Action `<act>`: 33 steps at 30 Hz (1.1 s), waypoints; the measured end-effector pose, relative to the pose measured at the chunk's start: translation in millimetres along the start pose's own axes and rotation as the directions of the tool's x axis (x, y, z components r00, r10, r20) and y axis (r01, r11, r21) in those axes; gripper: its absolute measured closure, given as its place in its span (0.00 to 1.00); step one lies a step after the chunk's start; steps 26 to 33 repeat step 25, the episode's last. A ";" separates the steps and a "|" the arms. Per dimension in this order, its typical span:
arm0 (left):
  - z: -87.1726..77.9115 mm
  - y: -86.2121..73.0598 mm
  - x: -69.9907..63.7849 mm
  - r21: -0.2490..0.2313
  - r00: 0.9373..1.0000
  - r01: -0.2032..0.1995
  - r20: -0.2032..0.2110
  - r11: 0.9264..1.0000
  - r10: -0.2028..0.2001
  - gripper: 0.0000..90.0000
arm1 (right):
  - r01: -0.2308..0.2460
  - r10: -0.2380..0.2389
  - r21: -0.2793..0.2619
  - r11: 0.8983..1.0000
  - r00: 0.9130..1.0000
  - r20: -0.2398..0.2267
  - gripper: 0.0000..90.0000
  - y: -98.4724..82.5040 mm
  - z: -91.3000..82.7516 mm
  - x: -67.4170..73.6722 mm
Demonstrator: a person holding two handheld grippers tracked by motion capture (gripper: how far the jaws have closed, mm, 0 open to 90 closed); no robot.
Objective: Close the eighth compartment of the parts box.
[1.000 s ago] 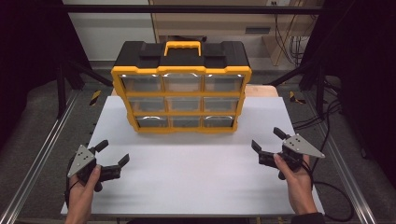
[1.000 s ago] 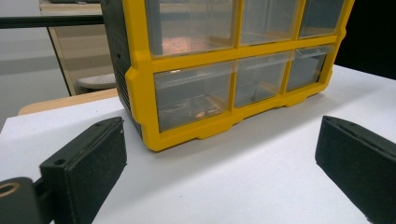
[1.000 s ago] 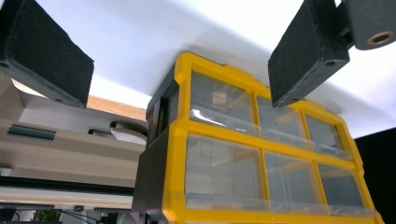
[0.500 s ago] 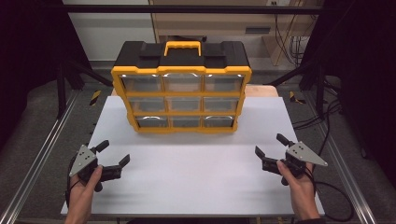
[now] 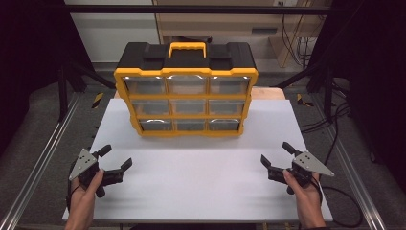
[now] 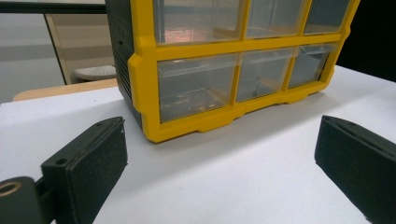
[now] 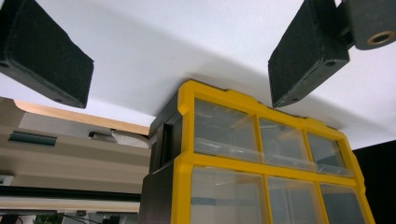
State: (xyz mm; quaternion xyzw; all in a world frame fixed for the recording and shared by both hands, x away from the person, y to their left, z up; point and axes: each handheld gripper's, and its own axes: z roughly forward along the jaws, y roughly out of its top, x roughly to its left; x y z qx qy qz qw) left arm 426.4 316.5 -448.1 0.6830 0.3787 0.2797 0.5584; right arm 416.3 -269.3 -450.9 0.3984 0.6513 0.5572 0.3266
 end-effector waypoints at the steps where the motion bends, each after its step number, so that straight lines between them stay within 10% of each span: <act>1: 0.0 0.0 -0.2 0.000 1.000 -0.001 0.000 1.000 0.001 0.03 | 0.000 0.000 0.001 1.000 1.000 -0.002 0.08 -1.4 0.4 0.4; 33: 6.0 -1.3 -11.6 -0.046 0.998 -0.042 0.035 0.998 0.044 0.02 | 0.001 -0.001 0.003 1.000 0.995 -0.097 0.07 -14.7 16.7 18.9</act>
